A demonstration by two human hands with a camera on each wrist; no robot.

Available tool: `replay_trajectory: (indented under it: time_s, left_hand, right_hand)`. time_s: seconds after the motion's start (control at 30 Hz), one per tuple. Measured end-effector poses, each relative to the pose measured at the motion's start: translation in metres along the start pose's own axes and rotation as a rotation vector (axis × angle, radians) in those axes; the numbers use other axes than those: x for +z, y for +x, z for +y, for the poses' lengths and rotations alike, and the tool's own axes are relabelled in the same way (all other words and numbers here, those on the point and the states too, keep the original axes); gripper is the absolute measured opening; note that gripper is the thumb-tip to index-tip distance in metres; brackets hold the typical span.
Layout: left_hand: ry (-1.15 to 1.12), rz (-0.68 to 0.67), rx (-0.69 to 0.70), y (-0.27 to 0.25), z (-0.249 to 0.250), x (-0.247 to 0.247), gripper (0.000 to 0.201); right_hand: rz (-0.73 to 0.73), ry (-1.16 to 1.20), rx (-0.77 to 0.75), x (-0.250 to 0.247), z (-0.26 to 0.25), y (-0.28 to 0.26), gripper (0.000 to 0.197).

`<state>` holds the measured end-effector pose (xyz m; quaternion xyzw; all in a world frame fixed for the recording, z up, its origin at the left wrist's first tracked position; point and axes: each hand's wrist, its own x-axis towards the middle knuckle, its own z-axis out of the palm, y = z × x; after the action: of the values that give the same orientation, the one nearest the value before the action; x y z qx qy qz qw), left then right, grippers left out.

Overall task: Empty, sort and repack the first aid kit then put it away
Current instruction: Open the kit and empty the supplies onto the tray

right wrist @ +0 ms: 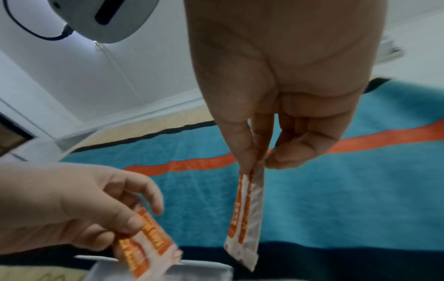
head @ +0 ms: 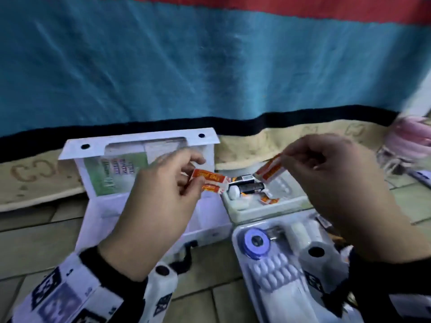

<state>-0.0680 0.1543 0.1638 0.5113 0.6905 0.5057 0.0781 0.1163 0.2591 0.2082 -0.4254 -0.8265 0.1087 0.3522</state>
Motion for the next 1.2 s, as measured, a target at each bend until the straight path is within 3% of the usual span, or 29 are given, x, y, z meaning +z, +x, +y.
replay_trajectory:
  time_s: [0.1,0.23,0.4,0.57,0.67,0.73,0.8,0.87,1.0,1.2]
  left_hand:
    - [0.023,-0.083,-0.012,-0.014,0.006,0.039,0.028]
    - [0.119,-0.168,-0.029,-0.032,0.021,0.082,0.020]
    - [0.124,-0.230,-0.126,-0.050,0.028,0.116,0.021]
    - [0.128,-0.272,-0.190,-0.060,0.037,0.138,0.025]
    - [0.137,-0.265,-0.186,-0.062,0.040,0.148,0.027]
    - [0.109,-0.287,-0.188,-0.062,0.043,0.153,0.026]
    - [0.094,-0.347,-0.167,-0.064,0.048,0.159,0.025]
    - [0.070,-0.430,-0.142,-0.067,0.053,0.165,0.025]
    - [0.009,-0.547,-0.142,-0.073,0.061,0.175,0.024]
    - [0.022,-0.534,-0.083,-0.072,0.067,0.184,0.021]
  right_hand:
    - [-0.055,0.023,0.187,-0.029,0.062,-0.027,0.015]
    - [-0.240,0.059,0.412,-0.050,0.130,-0.063,0.019]
    - [-0.432,-0.049,0.472,-0.046,0.176,-0.092,0.018]
    - [-0.455,-0.078,0.431,-0.033,0.187,-0.107,0.031]
    - [-0.387,-0.163,0.365,-0.027,0.193,-0.112,0.028]
    - [-0.321,-0.089,0.296,-0.031,0.193,-0.111,0.021]
    - [-0.296,0.130,0.241,-0.036,0.188,-0.108,0.025]
    - [-0.322,0.301,0.186,-0.039,0.180,-0.106,0.036]
    - [-0.368,0.304,0.031,-0.036,0.179,-0.107,0.023]
    - [-0.536,0.362,0.135,-0.043,0.182,-0.107,0.026]
